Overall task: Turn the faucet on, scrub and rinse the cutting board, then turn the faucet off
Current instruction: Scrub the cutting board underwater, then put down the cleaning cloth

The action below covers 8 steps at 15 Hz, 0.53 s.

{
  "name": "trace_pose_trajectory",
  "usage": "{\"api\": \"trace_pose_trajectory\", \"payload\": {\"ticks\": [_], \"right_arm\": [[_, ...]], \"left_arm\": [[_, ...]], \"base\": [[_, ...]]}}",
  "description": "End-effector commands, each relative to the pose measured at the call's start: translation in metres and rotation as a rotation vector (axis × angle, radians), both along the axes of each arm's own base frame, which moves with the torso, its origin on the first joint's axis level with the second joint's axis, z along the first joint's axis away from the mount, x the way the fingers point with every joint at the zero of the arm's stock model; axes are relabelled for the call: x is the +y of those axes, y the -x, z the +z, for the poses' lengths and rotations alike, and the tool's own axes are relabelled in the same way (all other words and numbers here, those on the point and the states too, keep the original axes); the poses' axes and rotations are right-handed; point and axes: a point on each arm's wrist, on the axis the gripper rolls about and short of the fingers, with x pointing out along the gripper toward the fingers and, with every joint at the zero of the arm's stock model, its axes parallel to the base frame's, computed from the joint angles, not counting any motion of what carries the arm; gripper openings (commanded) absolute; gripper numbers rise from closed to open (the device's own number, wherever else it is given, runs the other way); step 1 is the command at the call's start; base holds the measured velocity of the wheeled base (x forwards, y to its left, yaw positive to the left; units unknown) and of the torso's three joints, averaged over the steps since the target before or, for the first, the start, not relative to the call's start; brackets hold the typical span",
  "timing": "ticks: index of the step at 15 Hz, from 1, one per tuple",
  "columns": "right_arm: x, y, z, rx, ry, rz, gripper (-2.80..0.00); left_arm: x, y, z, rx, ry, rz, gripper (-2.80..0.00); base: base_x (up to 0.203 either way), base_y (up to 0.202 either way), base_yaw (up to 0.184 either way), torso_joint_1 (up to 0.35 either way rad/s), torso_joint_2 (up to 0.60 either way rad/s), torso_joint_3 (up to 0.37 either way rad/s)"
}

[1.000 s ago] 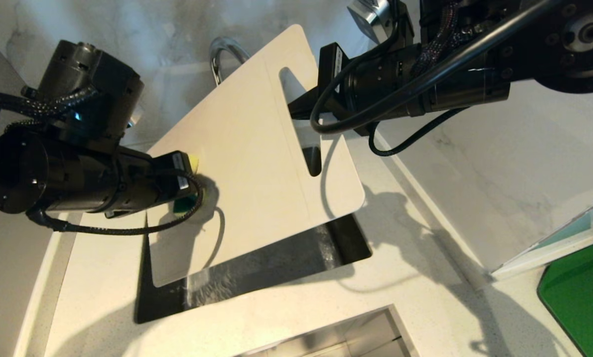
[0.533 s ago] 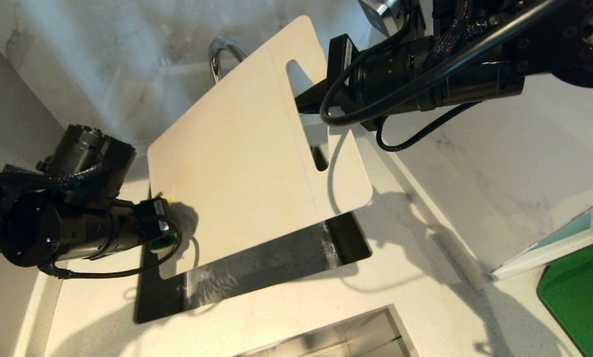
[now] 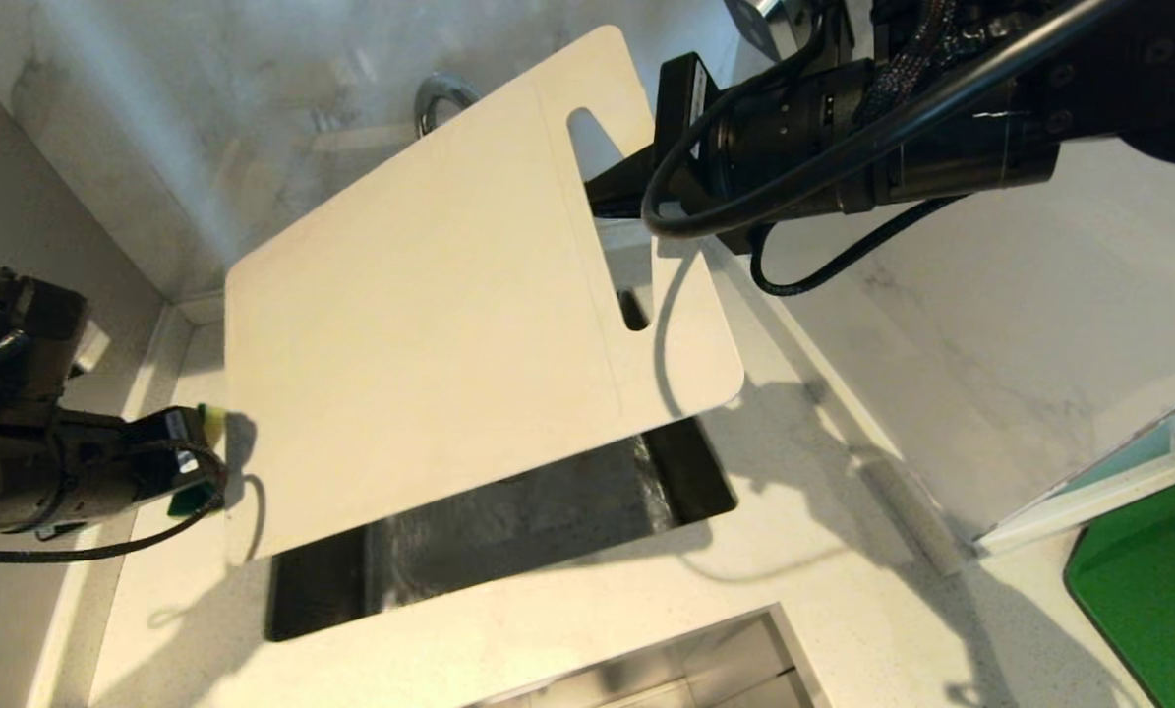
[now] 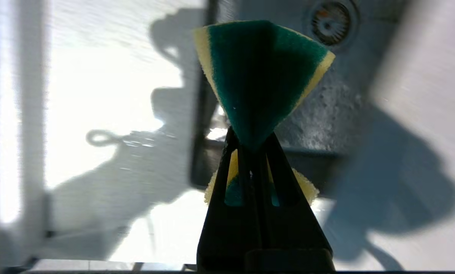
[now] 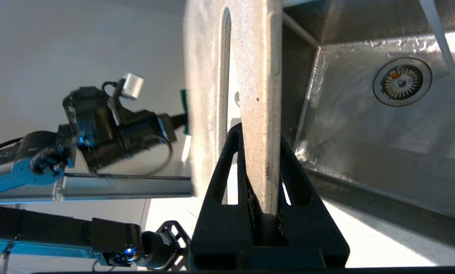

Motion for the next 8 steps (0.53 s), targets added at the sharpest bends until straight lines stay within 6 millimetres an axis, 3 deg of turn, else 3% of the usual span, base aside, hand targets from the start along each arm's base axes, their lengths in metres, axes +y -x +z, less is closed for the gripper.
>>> {"api": "trace_pose_trajectory", "payload": {"ticks": [1, 3, 8], "right_arm": [[-0.002, 0.003, 0.002, -0.002, -0.002, 0.000, -2.80], [-0.003, 0.006, 0.002, 0.001, -0.001, 0.000, -2.80], [-0.010, 0.009, 0.004, -0.003, -0.003, -0.015, -2.80]], "left_arm": [[0.031, 0.009, 0.009, -0.030, -0.015, 0.062, -2.80], [0.042, 0.012, 0.004, -0.009, -0.064, 0.052, -2.80], [0.045, 0.027, -0.019, 0.037, -0.128, -0.014, -2.80]], "base": [[0.000, 0.000, 0.000, 0.000, 0.00, 0.000], [0.000, 0.000, 0.000, 0.000, 0.00, 0.000], [0.000, 0.000, 0.000, 0.000, 0.00, 0.000]]}}
